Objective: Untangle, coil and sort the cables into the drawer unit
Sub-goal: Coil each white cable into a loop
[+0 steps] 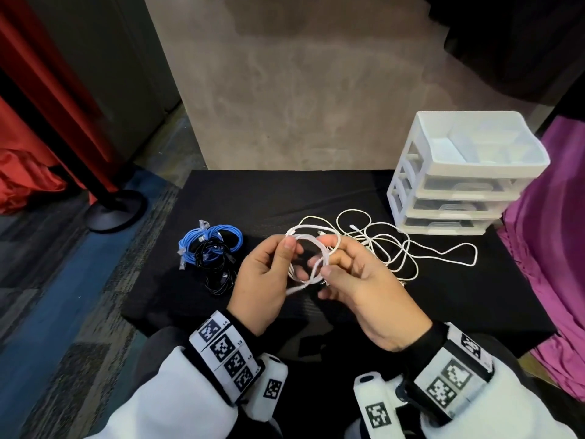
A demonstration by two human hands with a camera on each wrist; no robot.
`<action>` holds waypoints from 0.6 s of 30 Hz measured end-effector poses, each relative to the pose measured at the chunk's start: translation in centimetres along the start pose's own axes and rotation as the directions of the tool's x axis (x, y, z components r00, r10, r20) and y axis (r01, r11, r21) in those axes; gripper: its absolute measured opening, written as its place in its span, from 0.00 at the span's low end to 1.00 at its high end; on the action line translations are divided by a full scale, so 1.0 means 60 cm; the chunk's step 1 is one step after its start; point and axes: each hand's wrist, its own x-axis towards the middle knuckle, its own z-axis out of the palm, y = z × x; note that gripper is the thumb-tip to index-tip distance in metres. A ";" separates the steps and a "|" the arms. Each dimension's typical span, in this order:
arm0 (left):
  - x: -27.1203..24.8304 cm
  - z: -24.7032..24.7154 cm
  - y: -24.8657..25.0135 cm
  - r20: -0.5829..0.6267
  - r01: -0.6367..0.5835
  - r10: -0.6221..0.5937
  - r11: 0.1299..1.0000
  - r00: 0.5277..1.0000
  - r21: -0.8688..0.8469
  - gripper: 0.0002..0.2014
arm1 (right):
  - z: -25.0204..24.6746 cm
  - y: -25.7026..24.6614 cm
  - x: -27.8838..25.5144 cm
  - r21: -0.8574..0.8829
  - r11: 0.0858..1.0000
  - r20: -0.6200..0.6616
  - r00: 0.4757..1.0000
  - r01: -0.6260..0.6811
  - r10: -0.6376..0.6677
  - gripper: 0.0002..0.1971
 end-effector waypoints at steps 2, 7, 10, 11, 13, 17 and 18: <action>0.005 -0.004 0.003 -0.023 -0.006 0.006 1.000 1.000 0.026 0.14 | -0.008 0.005 0.003 -0.088 0.995 -0.036 0.998 0.048 -0.051 0.15; 0.006 -0.006 0.004 -0.023 -0.028 0.031 0.993 0.999 0.119 0.12 | -0.011 0.004 0.002 0.027 0.999 -0.006 1.000 -0.020 0.020 0.13; 0.003 0.000 0.002 -0.013 -0.067 0.070 0.985 0.997 0.159 0.10 | -0.001 0.008 0.004 0.009 0.998 0.016 0.998 -0.055 0.055 0.15; 0.003 0.000 -0.001 -0.018 -0.100 0.105 0.974 0.994 0.203 0.09 | 0.000 0.008 0.005 -0.011 0.998 0.005 0.998 -0.055 0.055 0.14; 0.004 -0.002 -0.002 -0.013 -0.160 0.169 0.950 0.986 0.269 0.08 | -0.004 0.007 0.007 -0.054 0.998 -0.026 0.999 -0.043 0.042 0.12; 0.005 -0.001 0.002 0.012 -0.145 0.145 0.966 0.989 0.215 0.08 | -0.022 0.008 0.011 -0.177 0.984 -0.052 0.999 -0.005 -0.004 0.15; 0.005 -0.002 0.003 0.010 -0.134 0.135 0.966 0.991 0.222 0.08 | -0.027 0.011 0.011 -0.201 0.980 -0.062 0.998 -0.009 -0.004 0.16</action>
